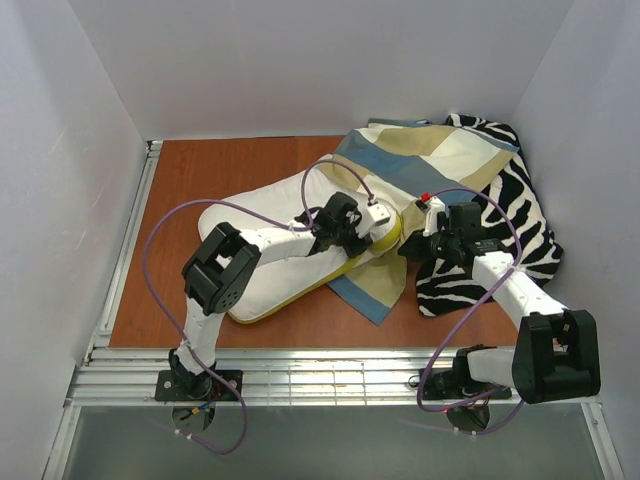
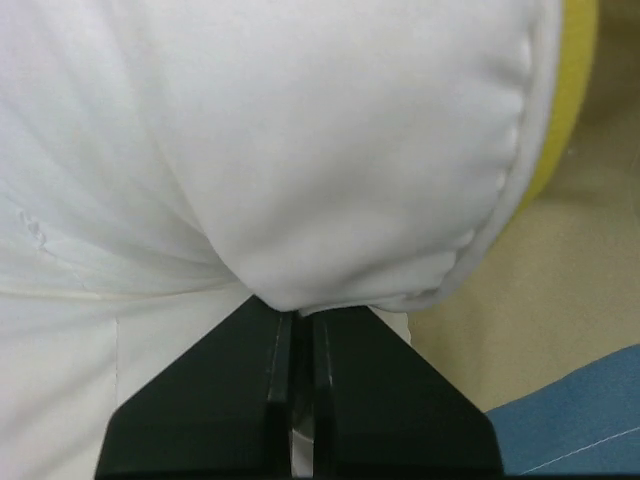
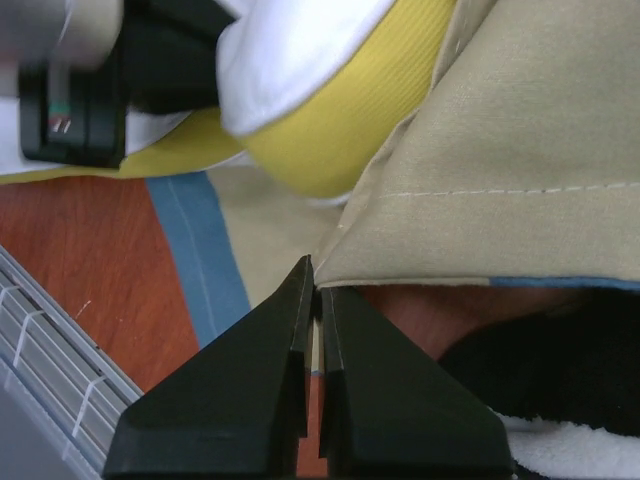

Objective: Put the pillow into the pillowcase

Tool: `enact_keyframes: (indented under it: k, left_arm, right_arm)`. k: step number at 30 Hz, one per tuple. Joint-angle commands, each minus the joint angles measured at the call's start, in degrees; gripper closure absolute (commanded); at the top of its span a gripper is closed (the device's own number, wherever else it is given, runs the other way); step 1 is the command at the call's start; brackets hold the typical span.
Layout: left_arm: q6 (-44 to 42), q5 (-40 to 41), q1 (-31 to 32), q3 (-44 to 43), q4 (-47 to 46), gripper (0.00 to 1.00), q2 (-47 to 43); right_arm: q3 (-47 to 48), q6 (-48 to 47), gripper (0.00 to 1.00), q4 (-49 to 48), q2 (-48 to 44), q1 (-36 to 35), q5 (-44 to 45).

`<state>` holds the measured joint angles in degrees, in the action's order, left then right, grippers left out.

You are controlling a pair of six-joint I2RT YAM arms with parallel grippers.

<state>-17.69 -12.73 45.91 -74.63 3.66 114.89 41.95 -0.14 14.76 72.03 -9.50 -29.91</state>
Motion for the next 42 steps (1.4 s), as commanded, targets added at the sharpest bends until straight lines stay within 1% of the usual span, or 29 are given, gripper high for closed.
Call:
enact_keyframes:
  k: [1, 3, 6, 8, 9, 10, 11, 12, 13, 16, 18, 19, 23, 25, 26, 27, 28, 29, 31, 32, 33, 35, 36, 37, 38, 39, 40, 41, 42]
  left_arm:
    - [4.8, 6.3, -4.5, -9.4, 3.4, 1.0, 4.6]
    - [6.6, 5.8, -6.0, -14.6, 6.9, 1.0, 7.7]
    - [9.0, 5.2, -8.3, -20.1, 10.0, 1.0, 10.6]
    - [10.9, 5.8, -9.3, -21.9, 12.1, 1.0, 11.1]
    - [13.0, 4.0, -11.1, -22.0, 12.4, 1.0, 10.2]
    - [15.4, -0.8, -12.6, -21.4, 12.4, 1.0, 9.2]
    - [17.3, -5.8, -14.0, -20.0, 10.0, 1.0, 7.6]
    - [21.3, -11.6, -15.5, -18.7, 9.2, 1.0, 6.1]
    - [21.4, -14.1, -15.8, -16.9, 8.6, 1.0, 3.4]
    - [21.5, -17.3, -15.9, -13.2, 7.1, 1.0, -1.3]
    - [22.5, -19.5, -15.8, -12.8, 6.5, 1.0, -2.2]
    - [24.4, -20.0, -15.6, -13.5, 6.5, 1.0, -1.9]
    - [25.5, -18.2, -13.0, -15.0, 5.8, 1.0, 0.7]
    - [28.9, -19.1, -12.5, -14.8, 4.3, 1.0, 2.0]
    - [29.6, -18.2, -12.4, -15.1, 3.7, 1.0, 3.4]
    - [29.8, -16.9, -11.9, -15.0, 3.7, 1.0, 4.3]
    - [30.2, -13.2, -11.8, -15.0, 3.6, 1.0, 5.3]
    - [30.6, -11.7, -11.7, -15.2, 4.2, 1.0, 6.3]
    - [30.0, -7.8, -11.7, -17.8, 7.3, 1.0, 11.0]
    - [28.9, -5.3, -11.8, -18.4, 10.0, 1.0, 12.2]
    - [28.2, -4.6, -12.0, -16.6, 10.2, 1.0, 12.5]
    - [27.5, -5.7, -12.2, -13.5, 8.4, 1.0, 11.5]
    - [27.4, -6.9, -12.2, -11.5, 7.4, 1.0, 10.9]
    - [27.1, -7.9, -12.3, -9.3, 6.5, 1.0, 9.9]
    - [26.9, -10.6, -12.2, -8.4, 6.3, 1.0, 9.6]
    - [26.7, -11.4, -12.1, -7.7, 5.8, 1.0, 9.3]
    - [26.5, -11.7, -12.0, -6.9, 5.7, 1.0, 9.0]
    - [26.5, -11.9, -11.8, -6.6, 5.5, 1.0, 8.8]
    - [26.0, -12.3, -11.6, -6.3, 5.2, 1.0, 8.7]
  right_arm:
    - [-1.3, -1.3, 0.99, 0.3, -3.1, -0.5, -6.8]
    - [-2.3, -1.6, 0.99, 0.5, -4.0, -0.6, -7.7]
    - [-3.3, -1.6, 0.99, 1.0, -5.3, -1.2, -8.4]
    - [-4.2, -1.7, 0.99, 1.3, -5.8, -1.6, -8.8]
    - [-5.2, -1.6, 0.99, 1.8, -6.2, -1.8, -8.8]
    - [-6.2, -1.6, 0.99, 1.9, -6.5, -1.9, -8.9]
    - [-7.0, -1.7, 0.99, 1.8, -6.7, -2.2, -8.5]
    - [-7.8, -2.3, 0.99, 1.2, -7.1, -2.5, -7.9]
    - [-7.8, -2.3, 0.99, 1.1, -6.8, -3.1, -7.2]
    - [-5.9, -2.4, 0.99, 1.1, -3.6, -4.3, -8.2]
    - [-4.3, -1.9, 0.99, 1.1, -1.6, -5.7, -8.9]
    - [-2.5, -1.4, 0.99, 1.0, -1.1, -7.8, -9.1]
    - [0.6, -0.6, 0.99, 1.1, 0.9, -11.4, -10.3]
    - [0.8, -0.7, 0.99, 1.8, 1.6, -12.1, -11.3]
    - [0.5, -1.1, 0.99, 1.9, 1.4, -12.2, -11.7]
    - [0.2, -1.3, 0.99, 2.0, 1.0, -12.2, -12.3]
    - [0.1, -1.5, 0.99, 2.0, 0.5, -12.3, -14.2]
    - [0.0, -1.5, 0.99, 2.5, -0.3, -12.4, -15.3]
    - [0.8, -3.3, 0.99, 4.8, -0.8, -12.2, -17.3]
    - [1.5, -4.6, 0.99, 7.7, -1.5, -12.0, -16.5]
    - [3.3, -6.7, 0.99, 9.1, -1.9, -11.7, -15.2]
    - [5.1, -8.4, 0.77, 11.8, -3.0, -9.8, -10.4]
    - [7.2, -8.7, 0.69, 12.0, -3.4, -9.3, -7.8]
    - [8.0, -8.1, 0.65, 12.0, -3.6, -9.2, -1.1]
    - [9.2, -7.7, 0.61, 11.9, -3.7, -9.1, 1.8]
    - [10.2, -7.5, 0.57, 11.9, -3.4, -9.1, 4.0]
    - [12.3, -5.8, 0.57, 11.5, -3.0, -9.1, 9.6]
    - [13.4, -5.1, 0.57, 11.2, -1.6, -9.0, 12.3]
    - [15.4, -4.5, 0.57, 10.3, -0.8, -9.0, 17.7]
